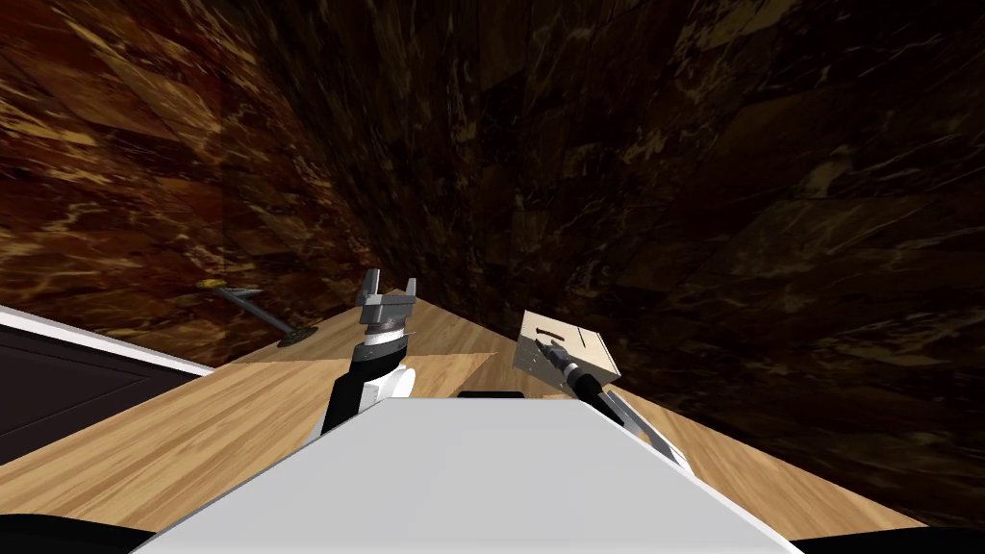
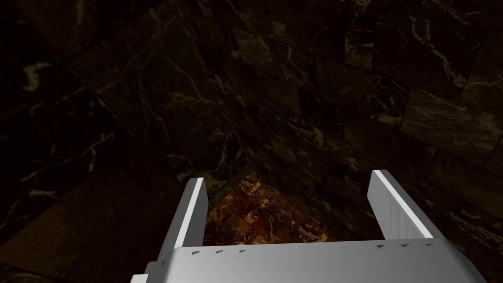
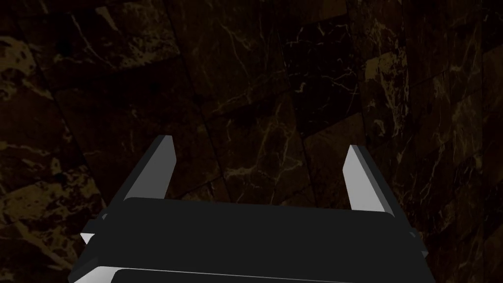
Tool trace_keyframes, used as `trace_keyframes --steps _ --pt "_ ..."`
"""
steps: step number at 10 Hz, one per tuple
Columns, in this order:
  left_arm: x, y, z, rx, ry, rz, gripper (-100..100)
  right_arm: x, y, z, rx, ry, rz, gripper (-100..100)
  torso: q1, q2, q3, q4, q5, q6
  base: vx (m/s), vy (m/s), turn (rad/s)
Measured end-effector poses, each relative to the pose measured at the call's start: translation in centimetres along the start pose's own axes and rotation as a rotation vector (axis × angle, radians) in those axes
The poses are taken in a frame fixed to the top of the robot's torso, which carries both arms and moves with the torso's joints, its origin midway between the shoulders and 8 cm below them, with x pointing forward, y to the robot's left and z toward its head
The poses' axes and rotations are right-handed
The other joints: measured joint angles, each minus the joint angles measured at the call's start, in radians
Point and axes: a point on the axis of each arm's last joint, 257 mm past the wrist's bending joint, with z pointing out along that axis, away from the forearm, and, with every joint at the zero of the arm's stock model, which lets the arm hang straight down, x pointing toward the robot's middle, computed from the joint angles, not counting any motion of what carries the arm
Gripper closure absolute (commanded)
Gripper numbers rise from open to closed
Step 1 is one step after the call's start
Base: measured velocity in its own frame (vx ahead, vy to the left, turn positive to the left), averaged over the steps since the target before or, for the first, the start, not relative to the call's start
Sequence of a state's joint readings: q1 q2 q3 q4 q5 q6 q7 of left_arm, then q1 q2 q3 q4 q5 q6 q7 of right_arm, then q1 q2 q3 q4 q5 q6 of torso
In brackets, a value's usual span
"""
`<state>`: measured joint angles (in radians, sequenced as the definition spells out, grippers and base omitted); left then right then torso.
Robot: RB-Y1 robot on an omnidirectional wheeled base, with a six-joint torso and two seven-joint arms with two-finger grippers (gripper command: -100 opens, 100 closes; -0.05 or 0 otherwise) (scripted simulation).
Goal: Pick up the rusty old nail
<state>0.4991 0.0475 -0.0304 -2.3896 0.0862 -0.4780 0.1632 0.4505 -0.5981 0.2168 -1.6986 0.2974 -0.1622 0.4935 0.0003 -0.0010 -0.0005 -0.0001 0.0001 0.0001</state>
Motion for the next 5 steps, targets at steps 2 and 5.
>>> trace_keyframes --steps 2,5 --pt "0.0 0.0 0.0 0.000 0.000 0.000 0 2.4 -2.2 -0.7 0.038 0.066 -0.084 -100 0.000 0.000 0.000 0.000 0.000 0.000 0.018 0.014 0.061" --pt "0.0 0.0 0.0 0.000 0.000 0.000 0 4.9 -5.1 -1.2 0.087 0.151 -0.202 -100 0.000 -0.001 0.000 0.000 0.000 0.000 0.025 0.015 0.061"
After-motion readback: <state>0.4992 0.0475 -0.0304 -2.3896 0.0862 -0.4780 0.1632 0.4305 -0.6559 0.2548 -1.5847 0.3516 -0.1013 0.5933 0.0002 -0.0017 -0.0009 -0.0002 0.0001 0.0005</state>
